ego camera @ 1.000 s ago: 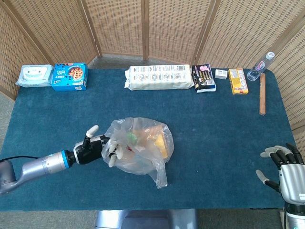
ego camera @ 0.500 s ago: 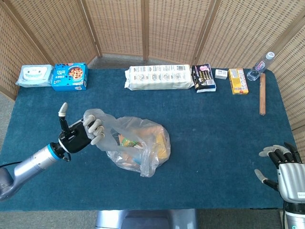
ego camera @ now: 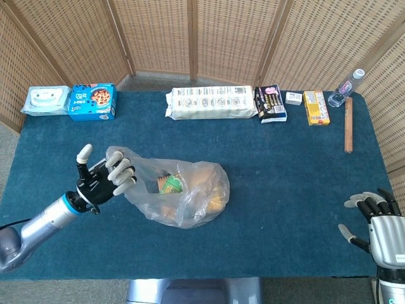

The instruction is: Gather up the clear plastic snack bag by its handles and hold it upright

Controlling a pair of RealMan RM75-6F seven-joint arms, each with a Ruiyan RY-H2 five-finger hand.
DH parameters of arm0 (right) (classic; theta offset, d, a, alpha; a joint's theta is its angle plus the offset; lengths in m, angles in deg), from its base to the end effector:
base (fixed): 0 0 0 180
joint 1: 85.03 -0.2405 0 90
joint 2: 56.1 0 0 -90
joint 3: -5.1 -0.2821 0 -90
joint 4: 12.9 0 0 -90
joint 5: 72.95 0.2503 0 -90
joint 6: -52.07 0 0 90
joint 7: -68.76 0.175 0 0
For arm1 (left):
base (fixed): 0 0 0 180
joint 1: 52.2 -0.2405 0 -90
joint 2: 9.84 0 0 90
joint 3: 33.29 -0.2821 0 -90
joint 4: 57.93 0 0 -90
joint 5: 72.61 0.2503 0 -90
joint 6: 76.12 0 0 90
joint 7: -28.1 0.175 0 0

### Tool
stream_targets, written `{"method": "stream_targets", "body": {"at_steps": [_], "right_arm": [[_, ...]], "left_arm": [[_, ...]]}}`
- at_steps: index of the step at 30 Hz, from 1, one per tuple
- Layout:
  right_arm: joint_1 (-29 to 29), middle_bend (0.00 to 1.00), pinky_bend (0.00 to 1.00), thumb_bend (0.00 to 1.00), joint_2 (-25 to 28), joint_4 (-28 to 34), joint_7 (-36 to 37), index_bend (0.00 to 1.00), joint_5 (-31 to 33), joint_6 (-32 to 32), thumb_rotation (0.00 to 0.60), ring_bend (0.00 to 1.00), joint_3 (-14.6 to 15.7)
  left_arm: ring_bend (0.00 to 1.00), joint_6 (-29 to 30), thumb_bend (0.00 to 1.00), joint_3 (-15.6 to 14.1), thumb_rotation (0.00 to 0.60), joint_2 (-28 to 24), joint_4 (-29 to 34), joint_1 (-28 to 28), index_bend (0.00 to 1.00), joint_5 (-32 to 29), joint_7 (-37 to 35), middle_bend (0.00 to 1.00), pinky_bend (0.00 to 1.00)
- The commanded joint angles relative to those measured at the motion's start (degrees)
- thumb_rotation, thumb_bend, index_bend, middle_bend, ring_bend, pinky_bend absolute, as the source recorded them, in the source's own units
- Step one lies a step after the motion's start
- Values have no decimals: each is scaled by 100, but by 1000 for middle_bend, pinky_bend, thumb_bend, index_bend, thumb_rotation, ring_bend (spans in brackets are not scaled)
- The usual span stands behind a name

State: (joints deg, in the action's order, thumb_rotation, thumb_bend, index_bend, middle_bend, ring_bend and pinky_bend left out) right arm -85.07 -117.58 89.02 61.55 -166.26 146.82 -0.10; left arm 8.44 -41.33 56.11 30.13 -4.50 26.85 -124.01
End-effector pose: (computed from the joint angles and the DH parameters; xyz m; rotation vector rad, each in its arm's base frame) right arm -0.2975 -0.1943 0.1610 1.3198 -0.7409 1.0363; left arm -0.1425 0.3538 0.0835 0.2440 1.9968 1.0887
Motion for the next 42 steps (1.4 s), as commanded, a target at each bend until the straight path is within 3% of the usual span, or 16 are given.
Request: {"method": "stream_targets", "body": {"at_steps": [1,6,9,11,13,23,27,33,42], "right_arm": [[-7,367,135,203,0,-3,9,408,6,-12,600,274,0],[-11,367,135,203,14,-13,30,408,23,-11,600,274,-5],[-16,367,135,203,17,-17,39,408,21,-19,600,275,0],[-16,367,136,203,17,-22,46,408,23,-20,600,275,1],[-15,367,135,203,12,-33,55,408,30,-17,600,274,2],[7,367,135,203,18,-81,106,408,46,28,600,275,1],[9,367,135,204,7,-101,120,408,52,32,600,275,3],[12,367,135,203,-2,-131,145,409,73,27,600,274,4],[-190,367,156,204,16,-172,273,408,137,-264,600,275,-56]], "left_arm": [[662,44,246,164,167,-34,259,-95,638,-196,44,677,801],[662,-28,246,183,128,-86,296,-116,639,-55,30,677,779],[628,-213,245,104,95,-103,238,-76,633,64,105,670,623],[580,-361,244,60,35,-119,247,-46,615,94,222,639,558],[562,-630,242,10,5,-156,290,2,590,31,379,611,556],[450,-1769,213,-11,0,-238,464,406,422,-61,1039,486,536],[450,-1673,195,63,0,-210,356,576,410,217,887,478,536],[450,-876,195,177,0,-101,71,465,410,448,532,478,536],[450,-1071,196,253,0,-518,421,567,410,244,1019,478,536]]}}
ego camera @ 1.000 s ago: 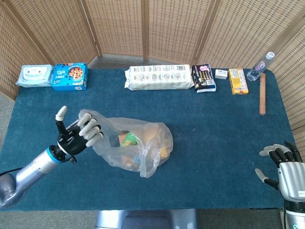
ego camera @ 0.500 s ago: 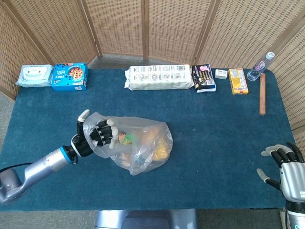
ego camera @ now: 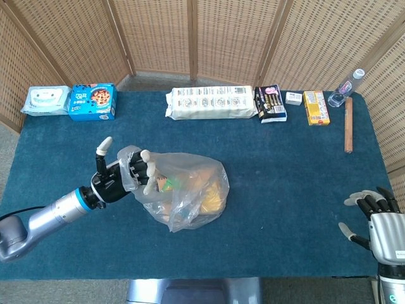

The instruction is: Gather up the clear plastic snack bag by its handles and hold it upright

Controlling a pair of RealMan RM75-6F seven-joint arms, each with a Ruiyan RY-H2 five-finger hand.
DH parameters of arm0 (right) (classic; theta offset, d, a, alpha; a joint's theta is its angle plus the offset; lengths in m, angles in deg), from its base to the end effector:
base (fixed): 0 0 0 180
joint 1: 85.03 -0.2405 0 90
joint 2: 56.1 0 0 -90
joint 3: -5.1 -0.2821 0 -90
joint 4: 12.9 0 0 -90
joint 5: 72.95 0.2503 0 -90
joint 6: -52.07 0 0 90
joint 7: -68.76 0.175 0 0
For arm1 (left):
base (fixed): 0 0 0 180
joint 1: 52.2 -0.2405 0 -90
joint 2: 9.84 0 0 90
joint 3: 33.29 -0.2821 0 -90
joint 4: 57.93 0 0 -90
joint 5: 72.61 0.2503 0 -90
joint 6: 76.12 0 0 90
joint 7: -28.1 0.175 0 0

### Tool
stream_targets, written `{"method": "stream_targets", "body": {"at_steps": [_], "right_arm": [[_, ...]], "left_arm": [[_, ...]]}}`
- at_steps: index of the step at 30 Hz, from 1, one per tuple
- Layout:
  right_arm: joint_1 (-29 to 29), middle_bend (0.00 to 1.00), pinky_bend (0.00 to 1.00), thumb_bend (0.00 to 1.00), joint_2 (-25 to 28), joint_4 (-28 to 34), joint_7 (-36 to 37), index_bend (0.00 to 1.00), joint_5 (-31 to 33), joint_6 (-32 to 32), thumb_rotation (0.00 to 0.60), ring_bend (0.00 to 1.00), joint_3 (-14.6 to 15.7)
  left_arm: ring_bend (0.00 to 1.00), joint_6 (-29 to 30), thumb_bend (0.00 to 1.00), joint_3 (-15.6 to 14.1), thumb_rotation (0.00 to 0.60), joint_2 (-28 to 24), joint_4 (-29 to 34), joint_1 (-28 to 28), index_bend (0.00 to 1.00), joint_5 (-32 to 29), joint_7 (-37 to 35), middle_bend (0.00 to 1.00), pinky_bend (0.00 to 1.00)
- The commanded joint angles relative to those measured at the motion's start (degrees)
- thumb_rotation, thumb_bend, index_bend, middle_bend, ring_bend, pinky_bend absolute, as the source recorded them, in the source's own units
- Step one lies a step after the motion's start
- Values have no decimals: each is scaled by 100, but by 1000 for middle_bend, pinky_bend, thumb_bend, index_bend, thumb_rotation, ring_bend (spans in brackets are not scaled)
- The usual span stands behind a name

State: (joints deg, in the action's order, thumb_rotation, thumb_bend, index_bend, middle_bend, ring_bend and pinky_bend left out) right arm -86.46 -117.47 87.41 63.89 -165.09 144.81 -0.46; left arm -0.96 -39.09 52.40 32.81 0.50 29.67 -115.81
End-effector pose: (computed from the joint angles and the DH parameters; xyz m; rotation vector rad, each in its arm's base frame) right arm -0.3038 -0.2045 0.1598 1.3372 -0.7632 1.0371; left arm -0.1103 0.3670 0.0792 0.5233 2.1049 1.0786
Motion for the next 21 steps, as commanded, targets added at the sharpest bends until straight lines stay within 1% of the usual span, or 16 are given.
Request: {"method": "stream_targets", "body": {"at_steps": [1,7,13,21], "right_arm": [[-79,367,161,203,6,-10,60,408,22,-103,600,275,-27],[-329,367,174,210,7,40,309,408,-99,-354,600,275,-67],[-683,367,198,216,-7,145,677,408,-216,-726,600,274,-117],[-1082,356,211,221,-125,190,962,408,-325,-1109,600,267,-147]], "left_arm": [[450,-158,195,38,0,-182,194,88,410,-41,235,478,536],[450,-424,195,165,0,-427,449,245,410,-176,625,478,536],[450,-668,195,381,0,-638,739,403,410,-358,915,478,538],[450,-1116,197,619,0,-697,989,498,410,-762,1427,478,538]]}}
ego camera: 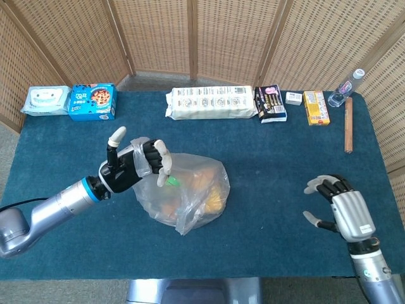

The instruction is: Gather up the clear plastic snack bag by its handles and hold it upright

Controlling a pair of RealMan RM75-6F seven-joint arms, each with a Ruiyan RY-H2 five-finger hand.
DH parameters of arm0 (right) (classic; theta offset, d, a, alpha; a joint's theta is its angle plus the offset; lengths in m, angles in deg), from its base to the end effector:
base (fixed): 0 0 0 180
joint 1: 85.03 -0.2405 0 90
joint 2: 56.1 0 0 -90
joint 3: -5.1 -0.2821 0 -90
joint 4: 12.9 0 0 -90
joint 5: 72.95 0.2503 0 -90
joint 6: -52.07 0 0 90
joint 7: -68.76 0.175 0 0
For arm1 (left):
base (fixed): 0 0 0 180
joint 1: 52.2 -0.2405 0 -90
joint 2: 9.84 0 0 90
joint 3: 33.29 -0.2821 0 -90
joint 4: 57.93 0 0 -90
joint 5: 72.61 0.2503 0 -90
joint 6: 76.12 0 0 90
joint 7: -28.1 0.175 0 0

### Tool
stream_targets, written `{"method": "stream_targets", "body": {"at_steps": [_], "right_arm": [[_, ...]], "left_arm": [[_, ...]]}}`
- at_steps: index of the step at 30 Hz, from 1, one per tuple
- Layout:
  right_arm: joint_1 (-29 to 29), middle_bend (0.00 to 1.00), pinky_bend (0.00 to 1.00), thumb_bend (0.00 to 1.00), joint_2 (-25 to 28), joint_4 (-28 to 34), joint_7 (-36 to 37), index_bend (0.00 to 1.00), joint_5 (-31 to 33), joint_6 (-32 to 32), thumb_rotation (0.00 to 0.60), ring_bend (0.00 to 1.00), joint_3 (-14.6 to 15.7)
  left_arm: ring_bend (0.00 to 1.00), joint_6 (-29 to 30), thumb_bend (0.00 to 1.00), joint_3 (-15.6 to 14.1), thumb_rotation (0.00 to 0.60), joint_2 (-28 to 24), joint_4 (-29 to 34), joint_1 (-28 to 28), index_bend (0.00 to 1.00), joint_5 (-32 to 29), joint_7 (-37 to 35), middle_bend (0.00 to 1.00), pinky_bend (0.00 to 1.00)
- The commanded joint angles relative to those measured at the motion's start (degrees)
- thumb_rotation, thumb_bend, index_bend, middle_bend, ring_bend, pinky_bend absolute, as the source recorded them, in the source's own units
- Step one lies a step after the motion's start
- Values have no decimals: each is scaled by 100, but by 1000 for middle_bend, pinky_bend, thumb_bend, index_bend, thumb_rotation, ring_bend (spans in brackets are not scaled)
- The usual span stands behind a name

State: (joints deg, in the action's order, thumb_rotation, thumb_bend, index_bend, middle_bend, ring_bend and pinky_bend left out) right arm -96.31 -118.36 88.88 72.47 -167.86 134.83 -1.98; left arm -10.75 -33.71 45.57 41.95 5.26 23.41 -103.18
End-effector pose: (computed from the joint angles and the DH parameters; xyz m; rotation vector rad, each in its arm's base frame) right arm -0.2537 -0.2588 0.1265 1.5270 -0.8799 1.2476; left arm -0.0584 0.3813 0.0991 0.7263 2.1294 1.2024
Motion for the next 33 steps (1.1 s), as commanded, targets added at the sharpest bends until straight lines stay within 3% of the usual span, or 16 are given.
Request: {"method": "stream_targets", "body": {"at_steps": [1,18,33], "right_arm": [[-143,356,212,221,-38,57,137,408,-62,-161,600,266,7],[-696,354,213,223,-301,313,23,408,-317,-619,600,263,63],[-1219,354,213,223,-965,322,-367,417,-333,-844,600,263,-130]], "left_arm": [[450,-184,197,104,0,-8,90,22,410,-183,224,478,539],[450,-733,202,701,0,270,134,-25,432,-878,794,478,537],[450,-1254,203,1223,0,484,118,54,447,-1259,1178,478,534]]}}
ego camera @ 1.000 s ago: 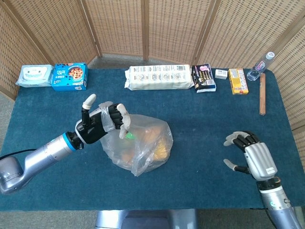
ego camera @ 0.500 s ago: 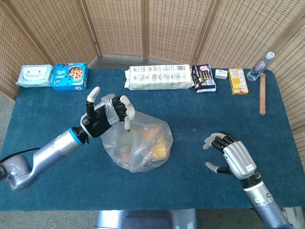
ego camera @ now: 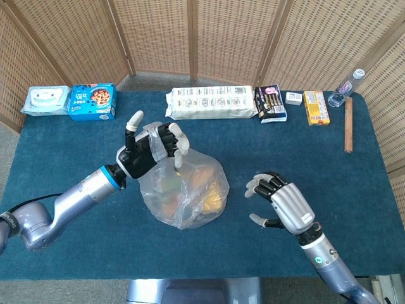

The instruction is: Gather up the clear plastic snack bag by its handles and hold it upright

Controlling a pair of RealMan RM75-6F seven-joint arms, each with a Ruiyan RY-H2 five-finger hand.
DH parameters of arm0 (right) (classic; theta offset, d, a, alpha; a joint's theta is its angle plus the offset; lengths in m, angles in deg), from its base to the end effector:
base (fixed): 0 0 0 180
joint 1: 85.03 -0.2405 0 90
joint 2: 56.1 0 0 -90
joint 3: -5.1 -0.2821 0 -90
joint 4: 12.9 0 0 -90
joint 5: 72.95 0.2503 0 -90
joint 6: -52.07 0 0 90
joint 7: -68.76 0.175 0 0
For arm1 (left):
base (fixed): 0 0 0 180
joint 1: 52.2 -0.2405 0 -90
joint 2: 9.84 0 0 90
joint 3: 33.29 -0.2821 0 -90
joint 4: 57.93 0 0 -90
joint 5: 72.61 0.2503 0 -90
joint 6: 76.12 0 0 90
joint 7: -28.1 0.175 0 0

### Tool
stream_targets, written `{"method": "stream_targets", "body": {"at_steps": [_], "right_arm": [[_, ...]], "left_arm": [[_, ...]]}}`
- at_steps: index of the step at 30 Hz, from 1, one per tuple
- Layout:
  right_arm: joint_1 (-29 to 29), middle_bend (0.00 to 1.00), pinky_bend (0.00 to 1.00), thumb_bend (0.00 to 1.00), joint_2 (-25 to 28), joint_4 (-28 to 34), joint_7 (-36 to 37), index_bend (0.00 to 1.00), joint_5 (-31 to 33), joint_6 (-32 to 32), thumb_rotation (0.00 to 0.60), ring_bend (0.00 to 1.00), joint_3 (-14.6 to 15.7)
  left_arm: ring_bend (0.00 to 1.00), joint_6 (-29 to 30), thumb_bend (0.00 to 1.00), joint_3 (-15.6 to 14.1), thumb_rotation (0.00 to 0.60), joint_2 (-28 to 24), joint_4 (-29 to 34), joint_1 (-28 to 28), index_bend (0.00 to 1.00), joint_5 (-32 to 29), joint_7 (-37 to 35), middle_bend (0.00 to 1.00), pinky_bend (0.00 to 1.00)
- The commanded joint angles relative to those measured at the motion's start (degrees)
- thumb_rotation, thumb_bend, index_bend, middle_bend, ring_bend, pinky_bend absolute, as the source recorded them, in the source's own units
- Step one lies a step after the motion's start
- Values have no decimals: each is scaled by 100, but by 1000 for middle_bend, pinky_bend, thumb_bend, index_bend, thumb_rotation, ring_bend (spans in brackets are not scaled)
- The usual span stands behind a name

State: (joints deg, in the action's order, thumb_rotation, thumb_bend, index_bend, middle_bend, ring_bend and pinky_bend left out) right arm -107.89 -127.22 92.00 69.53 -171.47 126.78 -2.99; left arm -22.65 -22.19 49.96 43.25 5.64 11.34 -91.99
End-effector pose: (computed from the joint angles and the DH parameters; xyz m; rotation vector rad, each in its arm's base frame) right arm -0.1546 -0.2873 0.0592 1.7661 -0.8776 1.4637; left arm -0.0165 0.4108 0.0811 0.6879 2.1531 1.3166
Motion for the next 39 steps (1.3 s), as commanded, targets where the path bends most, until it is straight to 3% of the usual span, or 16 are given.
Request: {"method": "stream_targets", "body": {"at_steps": [1,12,27,39], "right_arm": [[-79,353,213,223,-100,17,-92,418,34,-48,600,263,-33],[-436,343,208,257,-396,185,-533,405,129,-369,600,254,-108],[-919,303,182,414,-448,617,-1392,336,718,-1005,600,210,-329],[-1313,293,166,601,-459,907,-1752,312,1148,-1357,600,186,-528]], "left_arm": [[450,-82,204,90,0,57,-14,17,449,-63,75,478,535],[450,-351,204,338,0,189,-42,-44,458,-239,293,478,534],[450,-639,203,609,0,382,-148,-93,463,-290,398,478,531],[450,-902,203,800,0,561,-185,-42,464,-344,539,478,529]]}}
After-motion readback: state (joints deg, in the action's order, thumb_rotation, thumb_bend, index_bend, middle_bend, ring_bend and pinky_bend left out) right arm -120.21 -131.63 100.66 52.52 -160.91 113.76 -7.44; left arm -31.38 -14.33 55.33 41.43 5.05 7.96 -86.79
